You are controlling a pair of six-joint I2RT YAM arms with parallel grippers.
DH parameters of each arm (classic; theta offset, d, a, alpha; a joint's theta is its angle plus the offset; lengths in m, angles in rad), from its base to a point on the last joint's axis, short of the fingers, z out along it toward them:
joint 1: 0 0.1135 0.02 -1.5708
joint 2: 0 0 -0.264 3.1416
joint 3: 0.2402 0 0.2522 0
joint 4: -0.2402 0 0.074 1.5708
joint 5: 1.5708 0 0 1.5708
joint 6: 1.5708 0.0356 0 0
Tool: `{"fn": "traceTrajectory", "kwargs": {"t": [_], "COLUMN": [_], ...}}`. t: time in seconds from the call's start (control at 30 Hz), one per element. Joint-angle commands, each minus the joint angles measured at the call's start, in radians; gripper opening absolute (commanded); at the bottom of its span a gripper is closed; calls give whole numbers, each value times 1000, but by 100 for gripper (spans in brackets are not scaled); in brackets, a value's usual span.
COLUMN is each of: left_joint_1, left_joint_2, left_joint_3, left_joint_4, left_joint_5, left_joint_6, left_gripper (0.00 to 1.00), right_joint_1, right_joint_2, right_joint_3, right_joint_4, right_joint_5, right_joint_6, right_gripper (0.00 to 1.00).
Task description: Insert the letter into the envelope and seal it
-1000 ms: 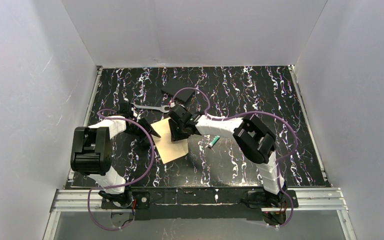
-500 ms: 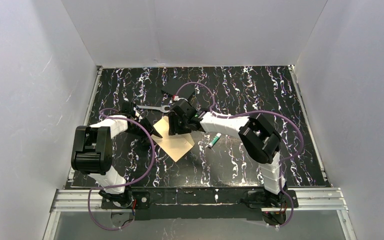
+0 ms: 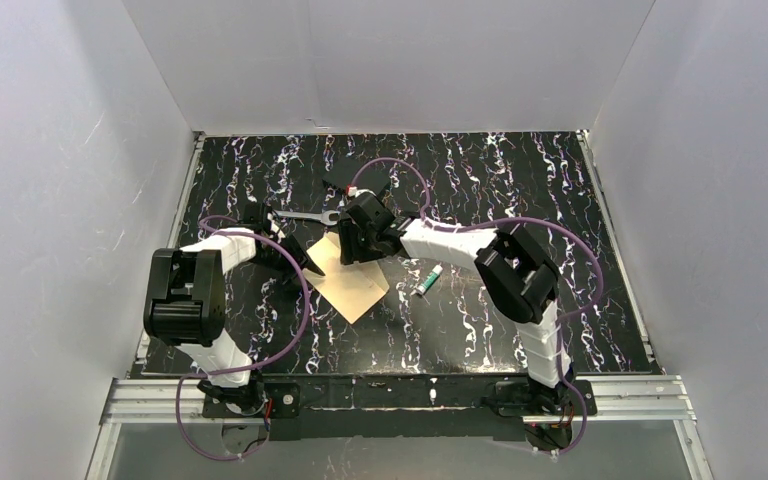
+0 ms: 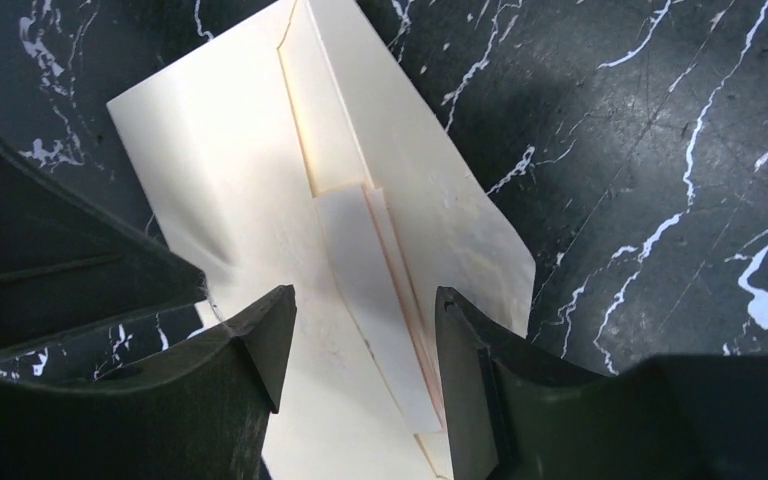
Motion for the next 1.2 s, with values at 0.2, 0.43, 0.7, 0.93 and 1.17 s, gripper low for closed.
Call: {"fn": "traceTrajectory", "kwargs": {"t": [0.2, 0.43, 0.7, 0.93, 1.17], "left_joint_1": [-1, -2, -1, -1, -1], "left_joint_2": [38, 47, 49, 46, 49], "left_joint_3": [3, -11, -8, -1, 0], "left_joint_4": [-39, -11, -8, -31, -33], "left_joint_5": [-58, -22, -22, -41, -43], "left_joint_6": [15, -31, -30, -4, -5], "left_gripper": [44, 41, 41, 41, 41], "right_joint_1": [-16, -16, -24, -60, -72], "right_joint_2": [49, 61, 39, -55, 5], "right_joint_3": [33, 15, -18, -28, -9], "right_joint_4": [19, 54, 85, 73, 16], "right_joint_5": [-105, -196, -196, -137, -153], "right_joint_6": [-9, 34, 58, 55, 34], "right_gripper": [51, 37, 43, 51, 53]}}
